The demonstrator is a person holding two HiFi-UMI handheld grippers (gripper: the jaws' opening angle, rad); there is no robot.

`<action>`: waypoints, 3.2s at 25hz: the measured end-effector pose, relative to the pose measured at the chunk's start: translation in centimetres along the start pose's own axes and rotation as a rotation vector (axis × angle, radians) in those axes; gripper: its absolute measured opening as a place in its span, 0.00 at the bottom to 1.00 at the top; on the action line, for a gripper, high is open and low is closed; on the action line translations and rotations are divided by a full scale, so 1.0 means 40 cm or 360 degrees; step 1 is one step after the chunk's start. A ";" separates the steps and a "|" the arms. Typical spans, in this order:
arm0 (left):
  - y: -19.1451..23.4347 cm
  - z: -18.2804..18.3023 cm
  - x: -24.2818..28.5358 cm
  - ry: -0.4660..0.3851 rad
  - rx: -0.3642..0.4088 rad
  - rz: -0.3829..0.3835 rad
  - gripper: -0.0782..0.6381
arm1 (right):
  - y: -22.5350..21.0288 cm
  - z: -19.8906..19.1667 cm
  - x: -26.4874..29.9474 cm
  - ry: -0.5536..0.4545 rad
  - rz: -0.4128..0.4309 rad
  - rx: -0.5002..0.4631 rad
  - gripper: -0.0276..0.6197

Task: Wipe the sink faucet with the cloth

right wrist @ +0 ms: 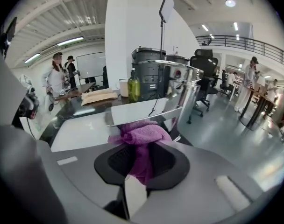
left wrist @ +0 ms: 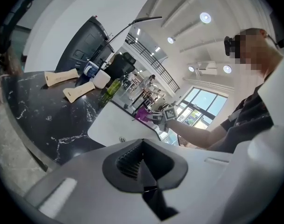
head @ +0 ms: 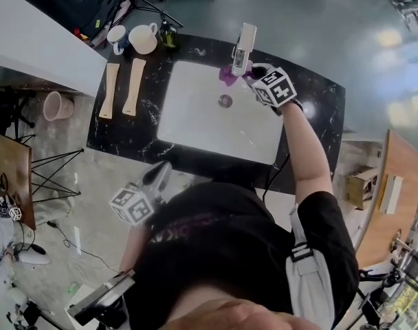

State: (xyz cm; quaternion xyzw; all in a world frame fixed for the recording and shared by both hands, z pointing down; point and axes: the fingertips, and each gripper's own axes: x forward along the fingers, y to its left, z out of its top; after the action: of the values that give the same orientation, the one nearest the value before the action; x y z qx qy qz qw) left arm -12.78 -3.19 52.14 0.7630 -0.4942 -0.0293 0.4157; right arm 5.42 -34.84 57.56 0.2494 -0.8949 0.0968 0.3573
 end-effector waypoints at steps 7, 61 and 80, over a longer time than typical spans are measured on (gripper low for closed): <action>0.021 -0.031 0.004 0.0017 -0.0075 0.0139 0.11 | -0.125 0.034 0.040 -0.0101 -0.0041 0.0119 0.18; -0.235 -0.181 -0.098 0.0340 0.0337 -0.0652 0.11 | 0.434 -0.524 -0.688 -0.0124 -0.1301 0.0700 0.38; -0.337 -0.230 -0.034 0.0364 0.0395 -0.0662 0.11 | 0.832 -0.259 -0.613 -0.0774 0.0113 0.1172 0.06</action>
State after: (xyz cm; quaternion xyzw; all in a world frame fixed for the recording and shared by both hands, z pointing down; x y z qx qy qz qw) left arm 0.56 5.67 48.72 0.8916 -0.2764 0.0331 0.3570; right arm 9.62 6.56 48.40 0.3446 -0.8668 0.3598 0.0200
